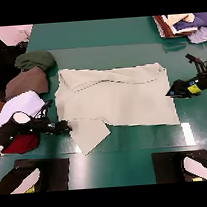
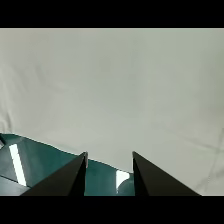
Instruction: Fold the shirts.
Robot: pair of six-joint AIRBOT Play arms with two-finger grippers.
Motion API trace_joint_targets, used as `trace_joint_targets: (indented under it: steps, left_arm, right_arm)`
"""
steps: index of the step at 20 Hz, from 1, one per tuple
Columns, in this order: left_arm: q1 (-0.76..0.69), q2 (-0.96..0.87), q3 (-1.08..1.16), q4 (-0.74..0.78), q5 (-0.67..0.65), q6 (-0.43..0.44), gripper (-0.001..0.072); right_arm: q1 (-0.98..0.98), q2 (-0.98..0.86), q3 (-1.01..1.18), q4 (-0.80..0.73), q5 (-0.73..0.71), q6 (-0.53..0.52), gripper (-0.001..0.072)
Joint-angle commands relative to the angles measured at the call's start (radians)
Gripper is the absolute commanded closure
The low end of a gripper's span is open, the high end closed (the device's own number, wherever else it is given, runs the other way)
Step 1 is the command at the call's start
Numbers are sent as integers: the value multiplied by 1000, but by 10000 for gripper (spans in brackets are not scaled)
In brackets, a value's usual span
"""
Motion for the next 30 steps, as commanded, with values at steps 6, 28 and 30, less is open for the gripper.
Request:
trace_joint_targets:
  steps: [6, 28, 30]
  left_arm:
    - [-14, 3, 140, -43, -76, 18, 683]
    - [-14, 333, 140, 132, -396, -143, 685]
    - [-14, 412, 146, 76, -459, -164, 684]
  right_arm:
    - [-407, 64, -331, -31, -45, -67, 162]
    - [-362, 400, -412, -315, 171, -89, 696]
    - [-359, 482, -409, -287, 166, -36, 696]
